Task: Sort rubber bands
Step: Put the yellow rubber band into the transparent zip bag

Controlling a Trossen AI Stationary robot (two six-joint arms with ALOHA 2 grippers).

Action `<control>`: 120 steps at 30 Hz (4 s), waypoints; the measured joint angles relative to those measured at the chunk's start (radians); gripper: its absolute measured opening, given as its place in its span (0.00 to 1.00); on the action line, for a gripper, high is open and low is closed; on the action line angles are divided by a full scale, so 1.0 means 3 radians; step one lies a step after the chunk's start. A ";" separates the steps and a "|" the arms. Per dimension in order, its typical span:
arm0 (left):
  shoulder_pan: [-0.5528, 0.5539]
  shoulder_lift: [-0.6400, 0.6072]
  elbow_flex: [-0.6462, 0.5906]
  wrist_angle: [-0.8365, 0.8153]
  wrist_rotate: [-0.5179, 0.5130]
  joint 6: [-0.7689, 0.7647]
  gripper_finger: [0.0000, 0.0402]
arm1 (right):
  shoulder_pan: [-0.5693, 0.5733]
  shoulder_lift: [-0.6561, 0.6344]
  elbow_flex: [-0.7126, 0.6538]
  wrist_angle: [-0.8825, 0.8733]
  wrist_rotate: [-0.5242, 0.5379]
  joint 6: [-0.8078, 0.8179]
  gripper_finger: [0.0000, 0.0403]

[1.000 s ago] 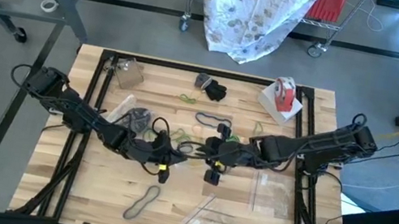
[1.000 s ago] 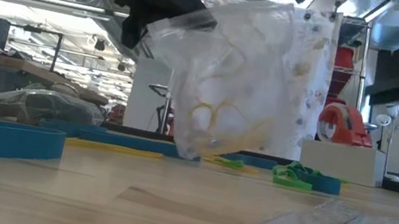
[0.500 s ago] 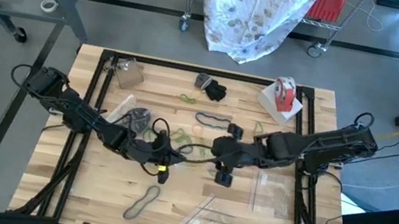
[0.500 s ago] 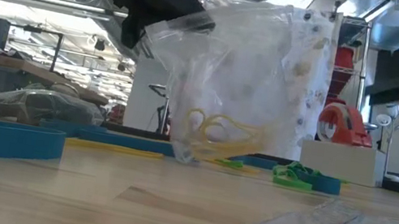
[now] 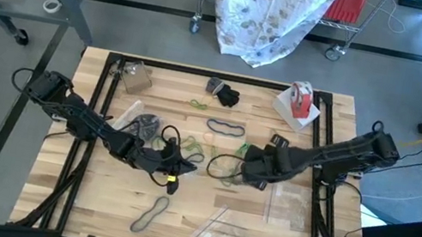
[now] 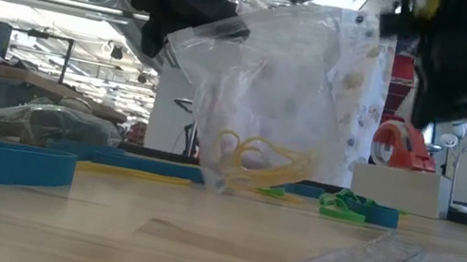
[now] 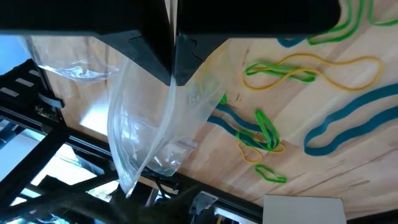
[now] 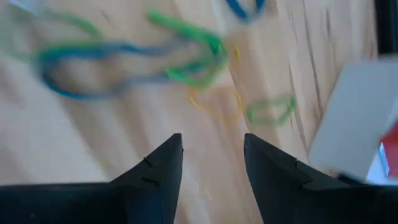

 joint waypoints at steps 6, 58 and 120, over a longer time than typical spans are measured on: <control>-0.0021 0.0000 0.0000 -0.0020 0.0001 0.0054 0.00 | -0.0469 -0.0004 -0.0571 0.0081 -0.0224 -0.0058 0.41; -0.0036 0.0000 0.0000 -0.0018 -0.0001 0.0230 0.00 | -0.1284 0.0223 -0.1268 0.2168 -0.1399 -0.2036 0.03; -0.0035 0.0001 0.0000 -0.0028 0.0111 0.0267 0.00 | -0.0410 -0.0302 -0.1801 0.2351 -0.0964 -0.0014 0.01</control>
